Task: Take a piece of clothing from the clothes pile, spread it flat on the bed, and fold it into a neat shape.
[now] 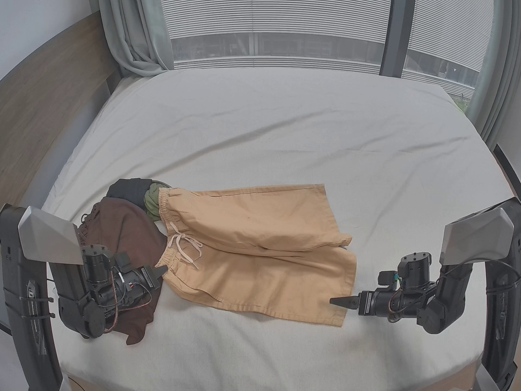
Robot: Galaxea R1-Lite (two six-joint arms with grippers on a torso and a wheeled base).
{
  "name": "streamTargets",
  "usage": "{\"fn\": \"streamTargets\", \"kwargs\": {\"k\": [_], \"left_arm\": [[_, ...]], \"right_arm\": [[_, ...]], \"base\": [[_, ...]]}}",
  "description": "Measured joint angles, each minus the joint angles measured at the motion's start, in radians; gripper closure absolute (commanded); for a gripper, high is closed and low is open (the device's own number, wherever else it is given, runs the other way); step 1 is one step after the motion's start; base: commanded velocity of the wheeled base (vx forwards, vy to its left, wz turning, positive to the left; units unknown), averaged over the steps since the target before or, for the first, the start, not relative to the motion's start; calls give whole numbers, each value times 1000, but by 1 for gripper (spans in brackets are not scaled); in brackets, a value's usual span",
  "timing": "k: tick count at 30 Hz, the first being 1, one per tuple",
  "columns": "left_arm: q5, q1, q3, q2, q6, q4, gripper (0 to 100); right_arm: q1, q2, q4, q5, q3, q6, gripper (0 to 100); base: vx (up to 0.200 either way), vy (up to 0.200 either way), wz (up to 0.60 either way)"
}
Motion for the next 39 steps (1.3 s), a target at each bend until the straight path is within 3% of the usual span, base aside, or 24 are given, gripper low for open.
{"fn": "streamTargets", "kwargs": {"k": [16,21,33,34,39], "left_arm": [[1,2,-4,0,0,0,100],[1,3,-4,0,0,0,100],[1,4,-4,-3,0,0,100],[1,4,-4,-3,0,0,100],[1,3,-4,-3,0,0,100]], "right_arm": [[64,37,-9,-3,12,5,0],[85,43,-15,-44,7,6,0],[100,51,-17,-52,-1,12,0],[100,51,-17,-53,-1,12,100],[103,53,-14,-72,-3,13,100]], "base": [[0,0,0],[0,0,0],[0,0,0],[0,0,0],[0,0,0]]}}
